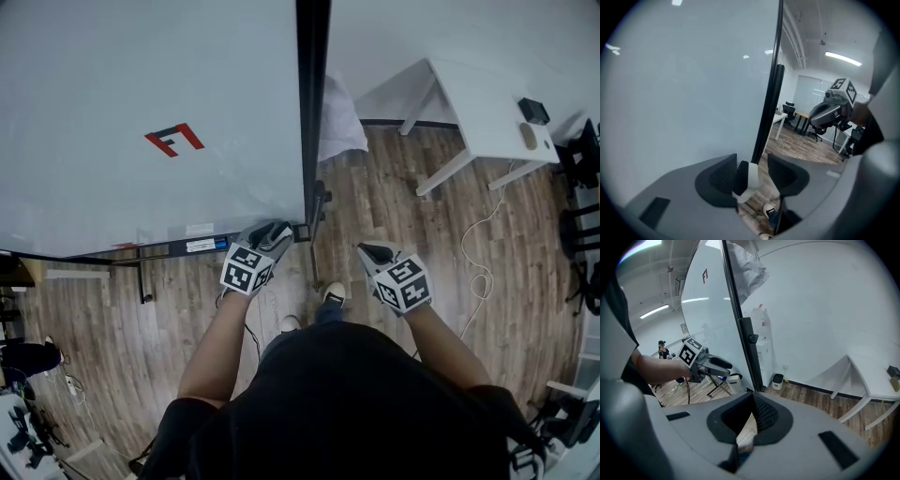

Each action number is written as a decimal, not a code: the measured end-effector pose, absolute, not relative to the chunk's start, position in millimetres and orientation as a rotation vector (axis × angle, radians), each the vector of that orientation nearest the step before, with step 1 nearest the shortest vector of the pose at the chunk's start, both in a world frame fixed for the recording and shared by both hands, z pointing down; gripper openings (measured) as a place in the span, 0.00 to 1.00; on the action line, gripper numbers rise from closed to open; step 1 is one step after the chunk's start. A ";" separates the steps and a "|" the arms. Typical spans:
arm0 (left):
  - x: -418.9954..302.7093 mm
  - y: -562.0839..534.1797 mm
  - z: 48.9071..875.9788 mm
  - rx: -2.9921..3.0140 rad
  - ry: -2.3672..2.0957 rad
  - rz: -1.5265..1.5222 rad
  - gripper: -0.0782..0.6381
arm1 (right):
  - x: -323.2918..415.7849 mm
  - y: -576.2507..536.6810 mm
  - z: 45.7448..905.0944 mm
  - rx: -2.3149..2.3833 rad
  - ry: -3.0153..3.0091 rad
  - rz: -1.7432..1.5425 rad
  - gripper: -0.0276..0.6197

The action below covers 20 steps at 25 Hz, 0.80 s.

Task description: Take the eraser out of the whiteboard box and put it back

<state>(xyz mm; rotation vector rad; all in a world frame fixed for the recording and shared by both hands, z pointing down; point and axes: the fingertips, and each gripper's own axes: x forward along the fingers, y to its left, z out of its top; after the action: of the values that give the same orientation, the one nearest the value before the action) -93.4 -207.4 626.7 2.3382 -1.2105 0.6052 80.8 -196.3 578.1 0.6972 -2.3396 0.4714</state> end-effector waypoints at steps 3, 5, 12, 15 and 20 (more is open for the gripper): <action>-99.3 -198.5 616.0 2.356 -1.227 0.594 0.39 | 76.1 -192.3 574.2 0.688 -2.349 0.462 0.04; -103.0 -193.1 607.2 2.382 -1.241 0.577 0.39 | 72.4 -189.7 571.1 0.682 -2.357 0.454 0.03; -116.2 -168.0 591.7 2.397 -1.288 0.554 0.39 | 64.9 -177.6 563.9 0.682 -2.374 0.440 0.03; -120.4 -155.3 584.8 2.405 -1.298 0.546 0.39 | 62.1 -171.4 561.5 0.685 -2.378 0.435 0.03; -125.2 -138.5 569.8 2.446 -1.306 0.500 0.39 | 56.7 -164.3 557.2 0.690 -2.391 0.427 0.03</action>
<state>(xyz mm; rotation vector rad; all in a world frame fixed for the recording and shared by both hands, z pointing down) -125.2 -138.5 569.8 2.4463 -1.3055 0.5001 56.7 -164.3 557.2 0.6901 -2.3909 0.4272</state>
